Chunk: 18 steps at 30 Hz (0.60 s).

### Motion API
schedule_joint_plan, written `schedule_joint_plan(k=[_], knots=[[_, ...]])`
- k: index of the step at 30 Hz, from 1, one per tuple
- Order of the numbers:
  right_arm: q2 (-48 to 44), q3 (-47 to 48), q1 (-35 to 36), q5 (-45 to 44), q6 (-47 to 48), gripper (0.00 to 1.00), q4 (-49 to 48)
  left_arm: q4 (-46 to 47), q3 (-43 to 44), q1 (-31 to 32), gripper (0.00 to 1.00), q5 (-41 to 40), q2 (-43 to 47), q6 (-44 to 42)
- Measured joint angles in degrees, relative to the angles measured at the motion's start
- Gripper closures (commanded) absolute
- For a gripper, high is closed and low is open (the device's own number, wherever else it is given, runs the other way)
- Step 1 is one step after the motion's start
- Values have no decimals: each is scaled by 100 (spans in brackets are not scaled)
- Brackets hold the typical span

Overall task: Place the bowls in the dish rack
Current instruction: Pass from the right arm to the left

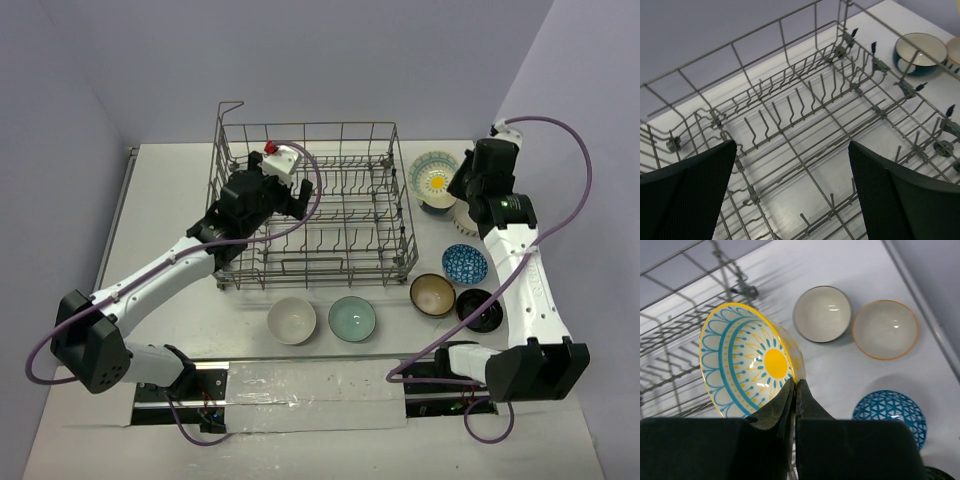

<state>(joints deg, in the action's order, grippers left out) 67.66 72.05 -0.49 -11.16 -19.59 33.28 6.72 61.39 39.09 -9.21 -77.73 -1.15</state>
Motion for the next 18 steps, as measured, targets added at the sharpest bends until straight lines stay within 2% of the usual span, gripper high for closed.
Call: schedule_joint_plan(k=[5,18], knots=[[400,557,269,647,52,100,146,-197,374,0,1,608,-74,-542],[1582,1292,728,2367,155,100,466,-804,501,136,5,2105,-157,-1657]])
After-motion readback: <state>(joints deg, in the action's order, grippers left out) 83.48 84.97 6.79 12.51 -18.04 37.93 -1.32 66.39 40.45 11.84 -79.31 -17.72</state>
